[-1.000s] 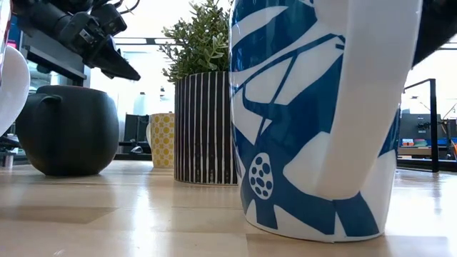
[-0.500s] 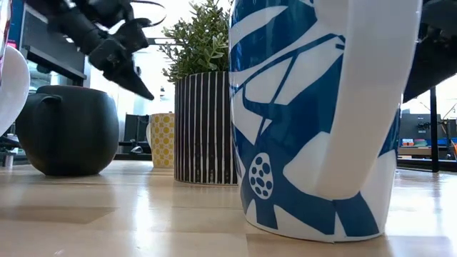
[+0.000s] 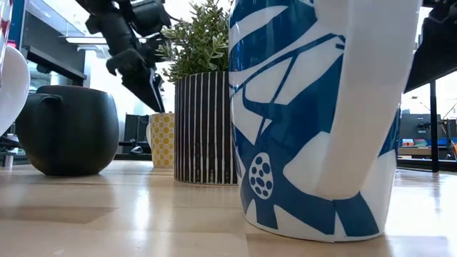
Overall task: Place coffee mugs
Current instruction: Put the yellow patterned mug on the shelf
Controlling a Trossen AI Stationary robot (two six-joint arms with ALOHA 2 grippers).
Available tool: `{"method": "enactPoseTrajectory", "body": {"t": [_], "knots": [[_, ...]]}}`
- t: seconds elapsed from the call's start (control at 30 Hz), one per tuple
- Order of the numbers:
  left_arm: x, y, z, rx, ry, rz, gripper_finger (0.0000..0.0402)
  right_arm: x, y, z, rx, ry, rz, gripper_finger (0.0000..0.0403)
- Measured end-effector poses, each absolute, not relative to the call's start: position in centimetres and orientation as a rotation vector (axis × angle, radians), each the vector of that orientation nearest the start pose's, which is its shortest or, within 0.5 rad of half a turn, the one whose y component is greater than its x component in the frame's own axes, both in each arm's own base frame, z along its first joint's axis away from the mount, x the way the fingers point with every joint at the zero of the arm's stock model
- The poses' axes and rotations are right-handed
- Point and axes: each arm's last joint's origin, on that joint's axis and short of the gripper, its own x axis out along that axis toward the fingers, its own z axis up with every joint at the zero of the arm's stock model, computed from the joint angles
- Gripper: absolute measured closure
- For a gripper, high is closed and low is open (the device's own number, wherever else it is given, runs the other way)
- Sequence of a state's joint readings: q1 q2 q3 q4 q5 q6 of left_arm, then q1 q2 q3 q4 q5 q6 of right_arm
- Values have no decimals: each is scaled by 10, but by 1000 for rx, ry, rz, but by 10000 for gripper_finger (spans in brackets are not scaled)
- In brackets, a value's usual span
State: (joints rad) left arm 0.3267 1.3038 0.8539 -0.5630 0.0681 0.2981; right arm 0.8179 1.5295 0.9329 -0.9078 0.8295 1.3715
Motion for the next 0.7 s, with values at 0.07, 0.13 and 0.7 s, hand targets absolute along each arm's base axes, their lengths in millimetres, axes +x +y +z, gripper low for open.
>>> {"method": "enactPoseTrajectory", "body": {"t": [0.07, 0.13, 0.7], "knots": [[238, 79, 221, 75, 1024, 87, 241, 186, 171, 192, 169, 737, -618, 320], [240, 80, 218, 89, 1034, 91, 240, 184, 172, 192, 182, 733, -617, 320], [244, 73, 217, 122, 1018, 24, 240, 175, 183, 193, 205, 659, -588, 320]]}}
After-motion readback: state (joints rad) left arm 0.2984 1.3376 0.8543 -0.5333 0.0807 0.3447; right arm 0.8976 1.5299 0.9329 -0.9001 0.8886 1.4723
